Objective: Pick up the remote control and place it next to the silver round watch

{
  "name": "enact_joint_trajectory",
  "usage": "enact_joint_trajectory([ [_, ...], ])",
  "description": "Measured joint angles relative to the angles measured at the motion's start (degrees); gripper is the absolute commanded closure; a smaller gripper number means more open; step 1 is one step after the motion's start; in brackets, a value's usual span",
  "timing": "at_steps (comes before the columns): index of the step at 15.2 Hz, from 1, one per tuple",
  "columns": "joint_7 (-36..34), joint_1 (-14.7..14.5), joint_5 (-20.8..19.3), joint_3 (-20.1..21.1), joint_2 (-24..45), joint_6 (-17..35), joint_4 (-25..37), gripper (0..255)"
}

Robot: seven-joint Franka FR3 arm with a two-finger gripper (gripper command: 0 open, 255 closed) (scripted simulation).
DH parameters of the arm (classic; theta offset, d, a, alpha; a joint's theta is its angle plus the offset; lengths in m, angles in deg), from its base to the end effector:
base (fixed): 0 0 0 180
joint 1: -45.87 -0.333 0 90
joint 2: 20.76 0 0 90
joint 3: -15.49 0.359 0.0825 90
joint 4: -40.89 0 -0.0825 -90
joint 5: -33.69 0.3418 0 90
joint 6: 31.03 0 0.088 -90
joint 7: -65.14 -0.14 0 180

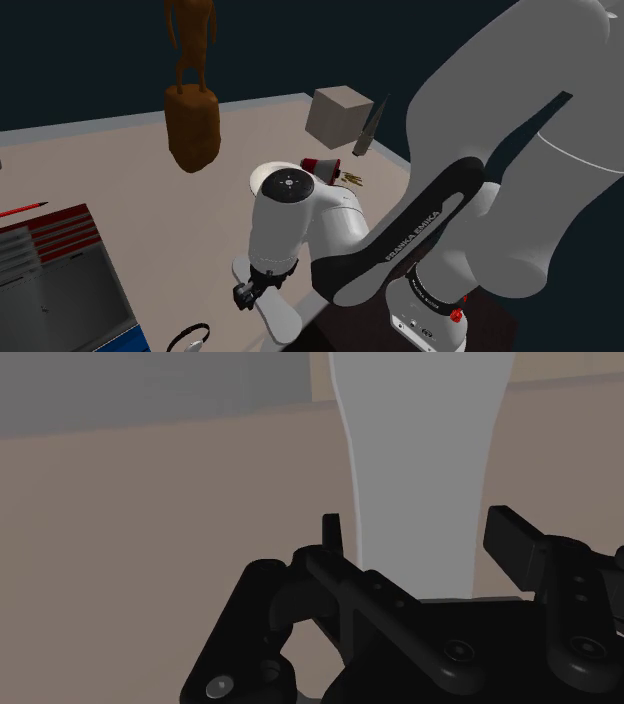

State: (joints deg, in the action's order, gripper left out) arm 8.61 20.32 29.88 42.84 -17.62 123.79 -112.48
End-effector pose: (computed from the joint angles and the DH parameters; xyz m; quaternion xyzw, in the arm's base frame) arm 0.2380 0.3192 0.2663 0.9999 -0.0016 -0.0055 0.0099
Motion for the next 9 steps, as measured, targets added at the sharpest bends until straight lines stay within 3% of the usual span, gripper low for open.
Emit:
enact_joint_trajectory([
  [3,-0.05,0.01,-0.11,-0.03,0.09,0.10,-0.01,255],
  [4,-0.05,0.01,-0.11,-0.04,0.09,0.10,-0.01,0],
  [9,-0.05,0.01,-0.11,-0.04,0.08,0.11,0.00,0],
])
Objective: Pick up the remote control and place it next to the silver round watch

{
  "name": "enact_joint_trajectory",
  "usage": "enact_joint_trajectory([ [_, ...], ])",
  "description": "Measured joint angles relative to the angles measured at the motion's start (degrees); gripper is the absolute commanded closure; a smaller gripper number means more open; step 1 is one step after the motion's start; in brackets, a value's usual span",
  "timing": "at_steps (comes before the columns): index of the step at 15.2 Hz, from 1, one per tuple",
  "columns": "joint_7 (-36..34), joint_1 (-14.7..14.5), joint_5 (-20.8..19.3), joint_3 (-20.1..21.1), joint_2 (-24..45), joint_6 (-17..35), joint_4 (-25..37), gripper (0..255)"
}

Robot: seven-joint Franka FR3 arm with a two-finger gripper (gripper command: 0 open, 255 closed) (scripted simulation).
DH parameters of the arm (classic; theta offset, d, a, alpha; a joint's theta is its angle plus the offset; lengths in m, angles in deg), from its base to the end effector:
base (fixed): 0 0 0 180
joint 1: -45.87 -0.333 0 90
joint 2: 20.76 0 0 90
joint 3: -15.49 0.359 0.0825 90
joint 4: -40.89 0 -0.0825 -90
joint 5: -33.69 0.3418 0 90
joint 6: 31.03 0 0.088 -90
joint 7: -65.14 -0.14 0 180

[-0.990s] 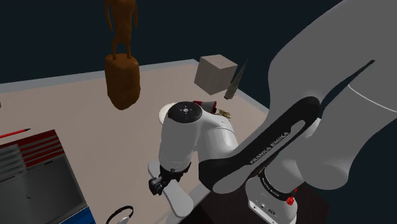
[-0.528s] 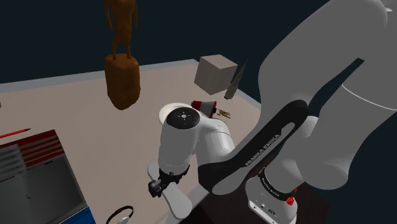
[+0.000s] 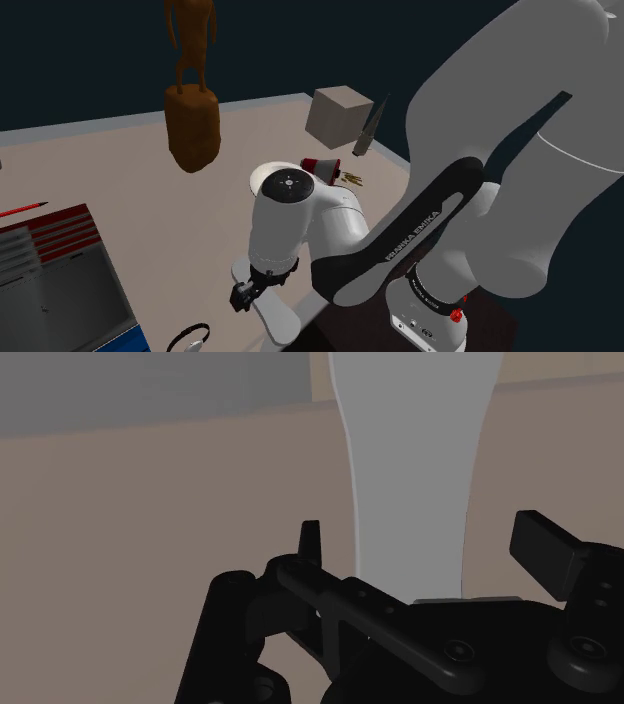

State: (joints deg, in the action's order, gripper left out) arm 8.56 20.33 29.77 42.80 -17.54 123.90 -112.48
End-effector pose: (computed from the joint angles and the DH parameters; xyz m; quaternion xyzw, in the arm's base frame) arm 0.2383 0.3192 0.2660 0.9999 -0.0016 -0.0053 0.0097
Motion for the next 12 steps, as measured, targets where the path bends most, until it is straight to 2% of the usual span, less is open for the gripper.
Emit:
enact_joint_trajectory([
  [2,0.82,0.01,1.20,0.34,-1.16,-0.93,-0.07,0],
  [6,5.78,-0.46,7.99,0.87,-8.43,-7.96,0.55,0],
  [12,6.23,-0.64,8.67,0.81,-9.18,-8.88,0.71,0],
])
